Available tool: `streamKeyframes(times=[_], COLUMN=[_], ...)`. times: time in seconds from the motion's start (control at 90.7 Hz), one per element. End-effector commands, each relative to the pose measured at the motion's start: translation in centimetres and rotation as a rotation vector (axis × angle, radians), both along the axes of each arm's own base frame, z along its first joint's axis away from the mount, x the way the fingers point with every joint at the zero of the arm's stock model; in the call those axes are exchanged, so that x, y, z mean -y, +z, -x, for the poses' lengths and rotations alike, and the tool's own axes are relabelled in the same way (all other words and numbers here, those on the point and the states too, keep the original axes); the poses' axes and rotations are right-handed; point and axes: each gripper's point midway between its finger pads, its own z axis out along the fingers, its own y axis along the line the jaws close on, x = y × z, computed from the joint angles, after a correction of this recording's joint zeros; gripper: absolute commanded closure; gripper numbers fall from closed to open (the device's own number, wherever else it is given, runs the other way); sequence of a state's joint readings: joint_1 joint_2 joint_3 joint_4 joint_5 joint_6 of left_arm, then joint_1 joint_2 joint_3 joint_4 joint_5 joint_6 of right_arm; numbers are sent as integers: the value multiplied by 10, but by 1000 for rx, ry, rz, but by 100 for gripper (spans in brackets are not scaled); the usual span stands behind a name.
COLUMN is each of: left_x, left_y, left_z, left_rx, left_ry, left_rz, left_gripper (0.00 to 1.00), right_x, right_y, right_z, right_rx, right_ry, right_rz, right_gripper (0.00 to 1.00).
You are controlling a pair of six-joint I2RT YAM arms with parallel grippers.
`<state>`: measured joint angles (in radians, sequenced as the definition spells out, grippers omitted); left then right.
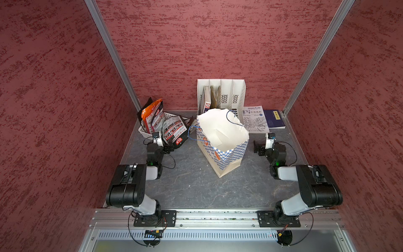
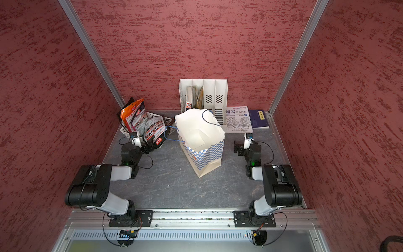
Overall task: Place the condiment packets inside the bag
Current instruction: Pick up the paper bag from the center of the board.
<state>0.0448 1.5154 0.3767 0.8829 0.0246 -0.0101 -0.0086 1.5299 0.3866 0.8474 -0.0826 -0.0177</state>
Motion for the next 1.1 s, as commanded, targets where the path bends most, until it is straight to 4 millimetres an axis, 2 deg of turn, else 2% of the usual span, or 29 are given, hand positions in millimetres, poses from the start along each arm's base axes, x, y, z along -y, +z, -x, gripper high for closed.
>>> streamKeyframes(times=[0.0,0.033,0.088,0.154,0.198,0.264,0.386,0.485,0.518,0.595,0.683,0.749,0.893,0.97,1.091], left_x=[-11,-22,-43,-68,-77,-83,-58,-30,-18,7,31,38,42,44,47], left_y=[24,31,55,72,87,96,130,150,150,151,151,149,139,134,127], left_z=[9,14,28,52,69,92,104,105,105,104,105,106,105,104,104], left_rx=[30,18,46,59,76,42,-22,-138,-202,-329,-432,-465,-480,-495,-519], left_ry=[61,124,268,451,526,597,446,296,232,85,-60,-98,-120,-127,-141], left_rz=[17,20,66,215,314,452,558,552,543,533,529,540,548,546,522], left_gripper=[0,0,0,0,0,0,0,0,0,0,0,0,0,0,0], right_x=[13,19,26,27,26,19,-10,-42,-53,-76,-84,-90,-113,-123,-134], right_y=[27,34,44,62,74,87,121,163,170,205,221,229,219,207,200], right_z=[-3,-2,4,12,18,31,55,75,84,103,119,125,127,122,109], right_rx=[17,-14,-83,-133,-155,-194,-253,-292,-325,-328,-376,-422,-555,-621,-651], right_ry=[-84,-127,-184,-203,-207,-194,-70,73,120,235,255,267,306,298,276], right_rz=[-7,-15,-43,-77,-109,-165,-296,-395,-414,-409,-373,-337,-279,-231,-192], right_gripper=[1,1,1,1,1,1,2,4,4,3,3,5,10,13,18])
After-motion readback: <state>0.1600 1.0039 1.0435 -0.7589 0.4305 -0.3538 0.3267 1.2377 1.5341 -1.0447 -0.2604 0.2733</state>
